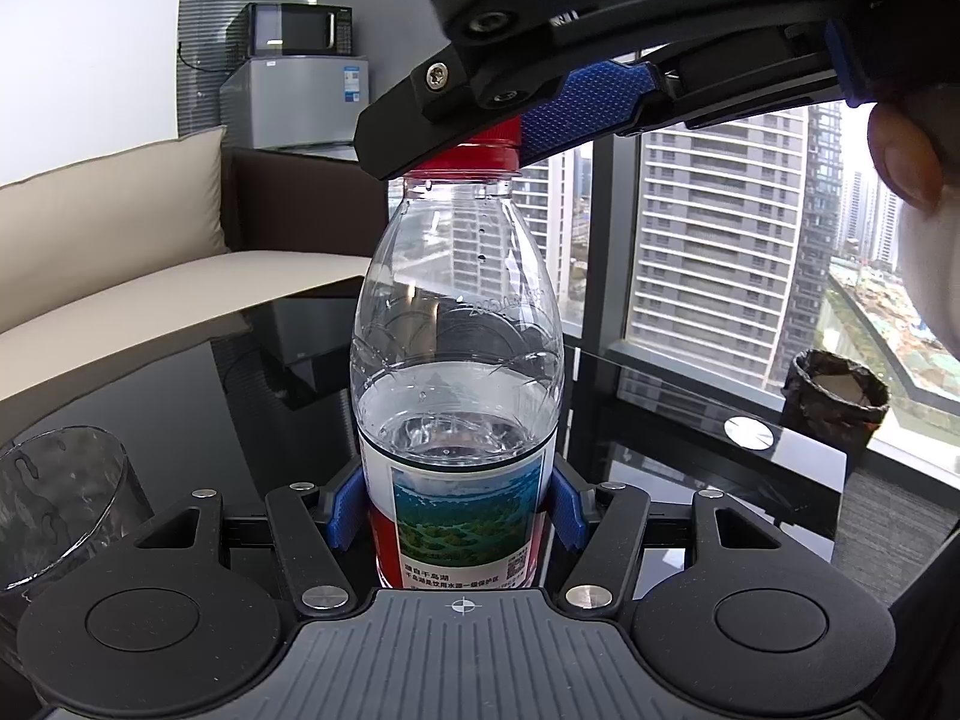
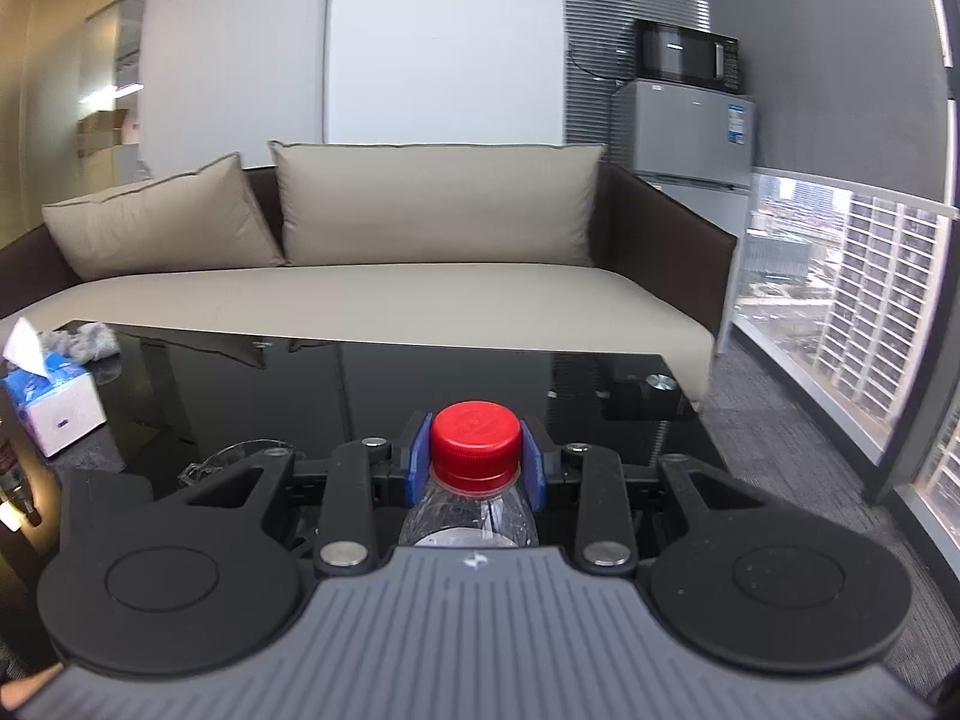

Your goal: Unscrew bottle cap and pour

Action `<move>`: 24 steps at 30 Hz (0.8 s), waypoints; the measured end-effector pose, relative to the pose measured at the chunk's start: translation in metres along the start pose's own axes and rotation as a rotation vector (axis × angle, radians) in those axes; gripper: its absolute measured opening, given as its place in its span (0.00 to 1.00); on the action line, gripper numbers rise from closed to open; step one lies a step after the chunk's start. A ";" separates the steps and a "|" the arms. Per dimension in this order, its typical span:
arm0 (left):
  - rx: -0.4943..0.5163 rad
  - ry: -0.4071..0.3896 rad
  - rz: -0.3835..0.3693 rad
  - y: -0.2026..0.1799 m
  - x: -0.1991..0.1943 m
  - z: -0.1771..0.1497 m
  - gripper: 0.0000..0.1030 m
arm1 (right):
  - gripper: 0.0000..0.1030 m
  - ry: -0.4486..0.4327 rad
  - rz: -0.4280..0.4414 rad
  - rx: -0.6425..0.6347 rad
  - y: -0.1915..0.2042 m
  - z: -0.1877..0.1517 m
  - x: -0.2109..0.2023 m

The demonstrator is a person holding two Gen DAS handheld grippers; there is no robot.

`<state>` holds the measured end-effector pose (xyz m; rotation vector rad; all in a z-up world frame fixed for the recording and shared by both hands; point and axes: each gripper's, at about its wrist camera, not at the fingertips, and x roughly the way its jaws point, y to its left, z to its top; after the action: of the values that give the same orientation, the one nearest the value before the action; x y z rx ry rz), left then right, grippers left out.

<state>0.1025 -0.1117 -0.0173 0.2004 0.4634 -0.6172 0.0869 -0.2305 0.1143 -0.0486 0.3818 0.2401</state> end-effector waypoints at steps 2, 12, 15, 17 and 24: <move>0.005 -0.001 -0.003 -0.001 0.001 0.000 0.55 | 0.32 -0.004 0.021 -0.003 -0.005 0.000 0.001; 0.007 -0.009 -0.029 -0.001 0.004 -0.001 0.55 | 0.32 -0.040 0.106 -0.109 -0.015 -0.004 -0.006; 0.015 -0.012 -0.037 -0.003 0.004 -0.002 0.55 | 0.32 -0.036 0.104 -0.093 -0.020 -0.004 -0.007; 0.017 -0.015 -0.043 -0.005 0.006 -0.001 0.55 | 0.32 -0.031 0.085 -0.078 -0.021 -0.003 -0.008; 0.024 -0.019 -0.043 -0.008 0.011 0.000 0.55 | 0.33 -0.013 -0.012 0.002 -0.019 0.002 -0.010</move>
<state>0.1054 -0.1233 -0.0227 0.2078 0.4426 -0.6667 0.0836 -0.2511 0.1202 -0.0471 0.3690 0.2276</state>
